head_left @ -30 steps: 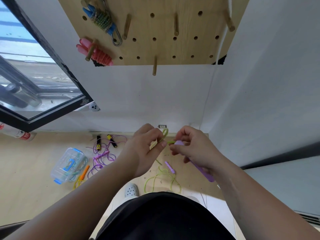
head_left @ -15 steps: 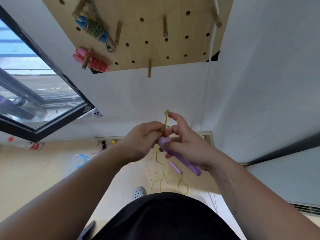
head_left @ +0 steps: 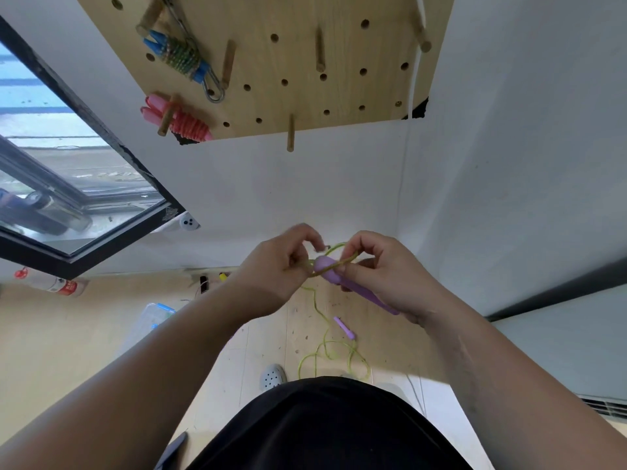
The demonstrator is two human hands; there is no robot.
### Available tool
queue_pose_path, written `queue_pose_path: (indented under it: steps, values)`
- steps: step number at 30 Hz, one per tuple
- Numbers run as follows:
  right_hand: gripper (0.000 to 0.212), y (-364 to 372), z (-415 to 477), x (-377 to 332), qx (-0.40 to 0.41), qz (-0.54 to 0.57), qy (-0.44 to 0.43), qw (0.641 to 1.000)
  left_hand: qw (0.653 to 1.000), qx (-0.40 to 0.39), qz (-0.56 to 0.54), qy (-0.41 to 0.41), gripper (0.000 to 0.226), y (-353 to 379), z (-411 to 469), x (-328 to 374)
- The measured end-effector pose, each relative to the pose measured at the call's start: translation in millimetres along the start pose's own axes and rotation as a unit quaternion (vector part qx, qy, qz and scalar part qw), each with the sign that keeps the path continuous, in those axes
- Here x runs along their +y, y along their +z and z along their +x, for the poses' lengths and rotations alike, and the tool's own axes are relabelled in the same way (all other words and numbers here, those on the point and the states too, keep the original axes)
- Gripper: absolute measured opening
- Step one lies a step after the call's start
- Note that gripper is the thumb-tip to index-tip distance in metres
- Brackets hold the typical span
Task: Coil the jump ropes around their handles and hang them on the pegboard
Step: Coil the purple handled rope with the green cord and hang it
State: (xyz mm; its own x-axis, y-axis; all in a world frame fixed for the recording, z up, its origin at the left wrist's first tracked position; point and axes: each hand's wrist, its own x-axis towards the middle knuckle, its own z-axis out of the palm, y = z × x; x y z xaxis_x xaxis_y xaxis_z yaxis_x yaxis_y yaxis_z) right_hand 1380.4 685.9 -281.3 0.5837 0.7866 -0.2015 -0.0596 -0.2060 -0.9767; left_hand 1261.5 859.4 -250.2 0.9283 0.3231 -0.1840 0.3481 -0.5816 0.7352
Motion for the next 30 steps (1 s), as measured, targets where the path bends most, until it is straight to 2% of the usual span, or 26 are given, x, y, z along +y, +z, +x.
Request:
queue_pose_path:
  steps: [4,7,9,10,11,12,13,14,15,17,19,20,22,23,24,25,27,30]
  values:
    - [0.035,-12.4,-0.8,18.9,-0.005,-0.057,0.008,0.998,0.992,0.099,-0.017,-0.074,0.020,-2.7,5.1,-13.8]
    - [0.060,-19.2,-5.1,28.7,-0.014,-0.078,0.041,0.996,0.968,0.165,-0.138,-0.128,0.011,-6.0,8.5,-23.5]
    - [0.078,-20.1,-6.5,34.9,-0.003,-0.049,0.086,0.995,0.910,0.210,-0.305,-0.186,0.012,-7.4,11.4,-25.9]
    - [0.076,-18.9,-6.4,38.8,0.001,-0.038,0.104,0.994,0.872,0.221,-0.382,-0.210,0.017,-7.8,12.3,-25.2]
    - [0.065,-15.8,-6.5,41.6,0.006,-0.033,0.113,0.993,0.847,0.227,-0.428,-0.221,0.020,-7.9,12.3,-24.7]
    - [0.053,-12.6,-5.7,43.8,0.015,-0.013,0.121,0.993,0.839,0.228,-0.441,-0.221,0.022,-7.6,11.7,-24.9]
    - [0.049,-9.9,-3.9,44.9,0.028,0.038,0.135,0.990,0.842,0.221,-0.443,-0.213,0.022,-7.1,10.2,-25.0]
    - [0.047,-7.4,-1.4,44.6,0.048,0.139,0.159,0.976,0.848,0.210,-0.442,-0.203,0.022,-6.6,8.4,-25.3]
    - [0.043,-5.5,2.2,43.2,0.072,0.273,0.185,0.941,0.853,0.198,-0.442,-0.194,0.021,-6.3,6.7,-26.3]
    - [0.033,-5.4,10.6,41.7,0.133,0.480,0.208,0.842,0.861,0.174,-0.441,-0.181,0.019,-6.1,3.6,-27.9]
    - [0.026,-10.6,23.0,44.4,0.209,0.558,0.203,0.777,0.872,0.159,-0.427,-0.177,0.024,-8.0,1.5,-31.6]
    - [0.025,-14.5,29.7,47.3,0.243,0.570,0.207,0.757,0.883,0.156,-0.406,-0.177,0.030,-8.5,0.8,-33.8]
    - [0.020,-23.0,40.1,55.1,0.287,0.532,0.249,0.757,0.935,0.148,-0.266,-0.182,0.042,-9.3,-0.8,-42.8]
    - [0.018,-27.5,43.8,61.0,0.300,0.500,0.273,0.765,0.963,0.137,-0.143,-0.184,0.043,-9.7,-1.6,-50.4]
    - [0.017,-32.1,46.2,68.2,0.314,0.477,0.291,0.768,0.975,0.121,-0.020,-0.186,0.039,-10.6,-1.8,-61.2]
    - [0.014,-37.4,47.7,77.2,0.329,0.465,0.301,0.765,0.973,0.102,0.075,-0.194,0.035,-12.3,-2.9,-73.9]
    - [0.010,-49.4,47.4,92.8,0.353,0.455,0.304,0.759,0.956,0.069,0.155,-0.241,0.031,-16.0,-6.6,-104.7]
    - [0.015,-64.6,44.7,107.6,0.369,0.444,0.314,0.753,0.927,0.098,0.124,-0.339,0.029,-23.7,-18.8,-158.6]
